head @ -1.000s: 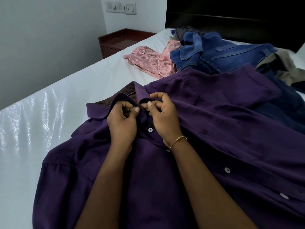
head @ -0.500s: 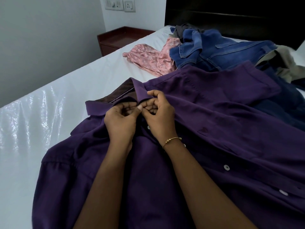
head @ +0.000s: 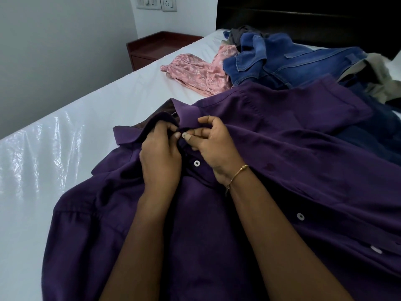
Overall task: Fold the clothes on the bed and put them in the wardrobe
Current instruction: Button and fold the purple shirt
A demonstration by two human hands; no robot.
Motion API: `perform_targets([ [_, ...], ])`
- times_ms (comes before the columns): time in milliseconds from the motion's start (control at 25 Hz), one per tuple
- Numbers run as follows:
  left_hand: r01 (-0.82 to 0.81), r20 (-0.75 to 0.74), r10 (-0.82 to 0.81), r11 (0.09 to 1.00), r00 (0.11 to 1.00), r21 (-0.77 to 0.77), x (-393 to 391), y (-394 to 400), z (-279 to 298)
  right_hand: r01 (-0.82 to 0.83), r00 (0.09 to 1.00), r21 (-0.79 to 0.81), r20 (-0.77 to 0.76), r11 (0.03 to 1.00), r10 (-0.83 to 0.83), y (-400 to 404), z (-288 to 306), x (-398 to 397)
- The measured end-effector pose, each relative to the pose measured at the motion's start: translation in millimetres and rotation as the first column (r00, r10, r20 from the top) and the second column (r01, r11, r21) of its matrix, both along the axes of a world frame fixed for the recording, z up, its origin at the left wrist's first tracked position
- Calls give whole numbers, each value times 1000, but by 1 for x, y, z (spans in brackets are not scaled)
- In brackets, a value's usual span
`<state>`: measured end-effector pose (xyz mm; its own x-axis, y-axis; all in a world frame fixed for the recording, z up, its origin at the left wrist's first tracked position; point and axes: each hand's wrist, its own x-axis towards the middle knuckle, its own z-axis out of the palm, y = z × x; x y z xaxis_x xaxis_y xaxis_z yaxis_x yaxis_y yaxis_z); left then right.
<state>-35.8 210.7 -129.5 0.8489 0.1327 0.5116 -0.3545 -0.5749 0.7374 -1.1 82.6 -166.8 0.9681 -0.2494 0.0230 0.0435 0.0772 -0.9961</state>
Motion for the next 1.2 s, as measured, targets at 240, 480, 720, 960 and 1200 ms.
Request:
perform_targets([
  [240,3,-123,-45,946,991,-323,6,-1,-10,65,995,-292,88,954,-41,-27,6,-5],
  [480,71,-194,-253,760,948,-646,1,-2,0,-186,955,-853,-41,487,294,-65,-2,-37],
  [720,-119,-28,119,993,993,6,-11,0,14,74,991,-822,122,564,47,-73,-5,-39],
  [960,202,-360,22,796,933,571,-16,-1,22,36,995,-669,95,743,38,-68,-10,-32],
  [1200,198,-308,-35,833,951,517,-9,-5,7,65,998,-436,25,898,-60,-74,-11,-31],
])
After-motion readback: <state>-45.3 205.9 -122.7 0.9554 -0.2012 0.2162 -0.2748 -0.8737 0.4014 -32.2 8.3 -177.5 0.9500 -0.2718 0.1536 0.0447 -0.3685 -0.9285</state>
